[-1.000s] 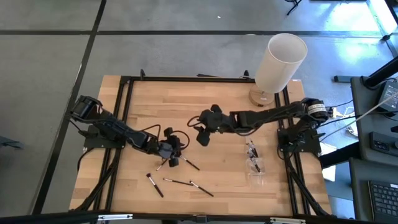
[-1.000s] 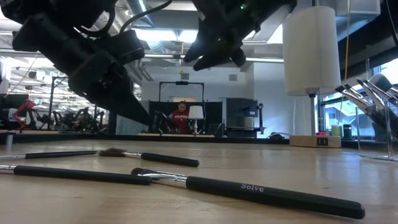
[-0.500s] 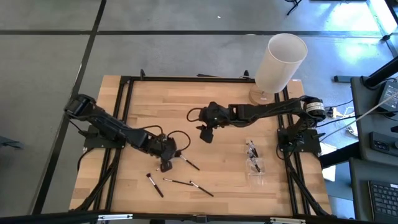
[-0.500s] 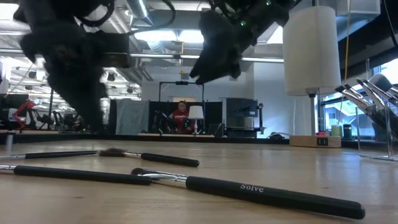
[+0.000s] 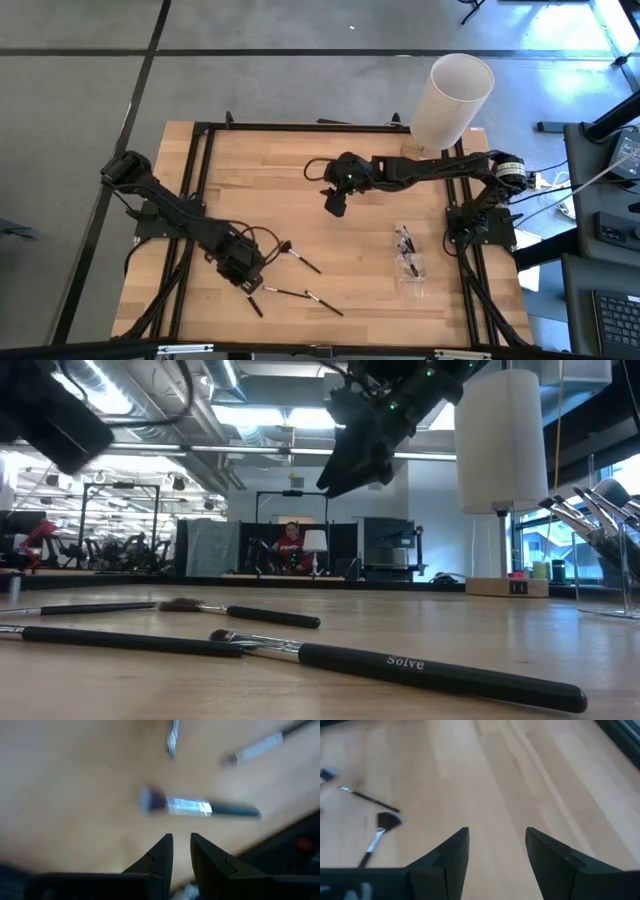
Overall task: Put items in baskets/containers
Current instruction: Put the powder brush into the middle section of the transparent organizer
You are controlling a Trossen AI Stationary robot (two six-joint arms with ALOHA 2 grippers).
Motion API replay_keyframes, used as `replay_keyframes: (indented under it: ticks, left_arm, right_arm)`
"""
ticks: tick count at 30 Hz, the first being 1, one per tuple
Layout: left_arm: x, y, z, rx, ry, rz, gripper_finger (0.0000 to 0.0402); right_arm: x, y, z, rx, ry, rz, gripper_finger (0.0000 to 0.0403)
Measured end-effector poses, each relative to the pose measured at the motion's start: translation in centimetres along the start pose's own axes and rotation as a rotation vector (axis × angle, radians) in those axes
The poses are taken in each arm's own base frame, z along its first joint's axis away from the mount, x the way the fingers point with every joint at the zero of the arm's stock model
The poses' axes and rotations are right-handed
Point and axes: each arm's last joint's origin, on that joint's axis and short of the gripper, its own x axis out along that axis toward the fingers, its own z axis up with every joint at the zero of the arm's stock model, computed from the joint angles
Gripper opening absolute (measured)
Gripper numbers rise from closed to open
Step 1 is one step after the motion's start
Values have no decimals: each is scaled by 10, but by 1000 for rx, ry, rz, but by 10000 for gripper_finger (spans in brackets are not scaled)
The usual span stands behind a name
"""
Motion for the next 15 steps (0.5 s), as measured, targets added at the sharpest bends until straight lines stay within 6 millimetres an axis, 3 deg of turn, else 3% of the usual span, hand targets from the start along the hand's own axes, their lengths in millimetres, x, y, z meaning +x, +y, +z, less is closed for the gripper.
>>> replay_keyframes:
  ticks: [8, 15]
  left_arm:
    - [0, -9, -23, -239, -158, -40, 80]
    - [17, -9, -38, -564, -184, -32, 133]
  right_arm:
    - [2, -35, 3, 37, 10, -76, 194]
    - [2, -56, 11, 72, -56, -100, 194]
